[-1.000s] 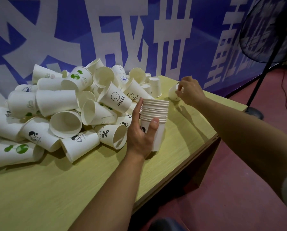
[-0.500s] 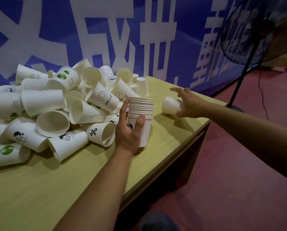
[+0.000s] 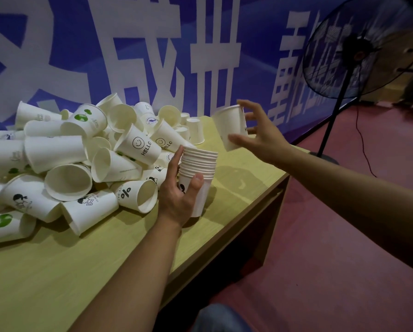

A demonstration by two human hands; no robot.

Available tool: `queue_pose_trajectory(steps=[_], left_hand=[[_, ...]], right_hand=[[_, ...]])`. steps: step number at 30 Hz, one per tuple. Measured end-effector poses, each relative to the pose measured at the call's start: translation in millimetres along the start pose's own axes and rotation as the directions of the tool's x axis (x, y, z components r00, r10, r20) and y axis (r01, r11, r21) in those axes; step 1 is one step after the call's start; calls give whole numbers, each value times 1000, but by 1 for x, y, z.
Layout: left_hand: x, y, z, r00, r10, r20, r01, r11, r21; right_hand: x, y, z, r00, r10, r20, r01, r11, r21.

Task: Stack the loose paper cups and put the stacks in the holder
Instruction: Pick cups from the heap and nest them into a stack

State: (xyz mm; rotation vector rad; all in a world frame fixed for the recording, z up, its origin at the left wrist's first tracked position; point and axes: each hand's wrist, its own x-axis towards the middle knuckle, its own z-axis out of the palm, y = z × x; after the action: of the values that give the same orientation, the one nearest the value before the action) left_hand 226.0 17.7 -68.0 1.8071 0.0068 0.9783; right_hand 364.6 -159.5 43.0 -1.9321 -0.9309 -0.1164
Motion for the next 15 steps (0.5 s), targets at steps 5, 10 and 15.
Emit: queue_pose_trajectory(steps=[5,10,15], left_hand=[[-2,4,3,999,1,41,-2,1000,9],[-3,6,4,999,2,45,-4,999,36],[1,0,1,995,14,-94,-11,999,37]], right_hand=[[-8,-27,20,998,-60,1,60,992,109],[-23,-33,45,994,-105,2,102,975,199],[-29,-26,67,994,-101,-37,104,990,91]])
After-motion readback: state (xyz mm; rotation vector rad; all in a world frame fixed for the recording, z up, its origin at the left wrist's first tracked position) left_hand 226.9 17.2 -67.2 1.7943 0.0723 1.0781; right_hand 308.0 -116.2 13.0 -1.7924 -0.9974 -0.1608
